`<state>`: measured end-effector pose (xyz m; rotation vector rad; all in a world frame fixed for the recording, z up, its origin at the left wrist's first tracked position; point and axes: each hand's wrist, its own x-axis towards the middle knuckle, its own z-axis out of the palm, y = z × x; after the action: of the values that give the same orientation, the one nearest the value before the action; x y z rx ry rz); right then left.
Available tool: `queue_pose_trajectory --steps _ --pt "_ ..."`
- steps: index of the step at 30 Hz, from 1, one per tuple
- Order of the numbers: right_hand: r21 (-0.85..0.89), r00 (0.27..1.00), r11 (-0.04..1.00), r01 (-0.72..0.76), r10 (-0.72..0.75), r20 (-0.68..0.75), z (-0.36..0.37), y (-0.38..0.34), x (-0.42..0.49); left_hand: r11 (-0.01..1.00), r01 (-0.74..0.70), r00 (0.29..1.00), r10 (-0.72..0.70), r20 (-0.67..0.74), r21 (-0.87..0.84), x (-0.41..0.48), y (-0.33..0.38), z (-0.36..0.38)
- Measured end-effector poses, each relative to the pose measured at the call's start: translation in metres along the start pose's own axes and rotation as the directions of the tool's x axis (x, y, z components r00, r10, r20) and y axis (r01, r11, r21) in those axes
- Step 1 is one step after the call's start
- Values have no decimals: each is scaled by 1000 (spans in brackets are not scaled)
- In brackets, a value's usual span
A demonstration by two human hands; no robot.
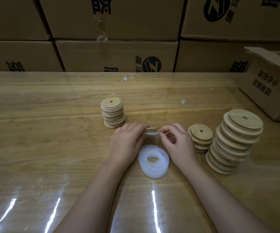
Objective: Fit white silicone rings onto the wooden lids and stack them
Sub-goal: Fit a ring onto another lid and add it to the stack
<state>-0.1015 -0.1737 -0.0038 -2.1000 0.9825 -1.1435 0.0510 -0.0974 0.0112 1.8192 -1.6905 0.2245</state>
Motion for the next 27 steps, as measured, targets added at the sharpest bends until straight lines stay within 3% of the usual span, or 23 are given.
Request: queue_pose_trajectory --steps 5,12,18,22,27 --pt "-51 998 998 25 -21 60 0 -1 -1 995 29 999 -26 -31 99 -1 4 -4" --pt "-127 998 992 4 3 56 -1 -1 -1 993 41 999 -41 -1 109 -1 4 1" --pt "-63 999 997 39 -37 40 -2 -4 -2 984 5 1000 -3 -9 177 0 6 -5" --pt "-76 1000 997 28 -29 -6 -3 -5 -2 987 -50 998 56 -37 151 1 7 -5" --pt "-163 998 985 49 -54 -28 -3 -7 -3 1000 -10 997 12 -73 19 0 3 2"
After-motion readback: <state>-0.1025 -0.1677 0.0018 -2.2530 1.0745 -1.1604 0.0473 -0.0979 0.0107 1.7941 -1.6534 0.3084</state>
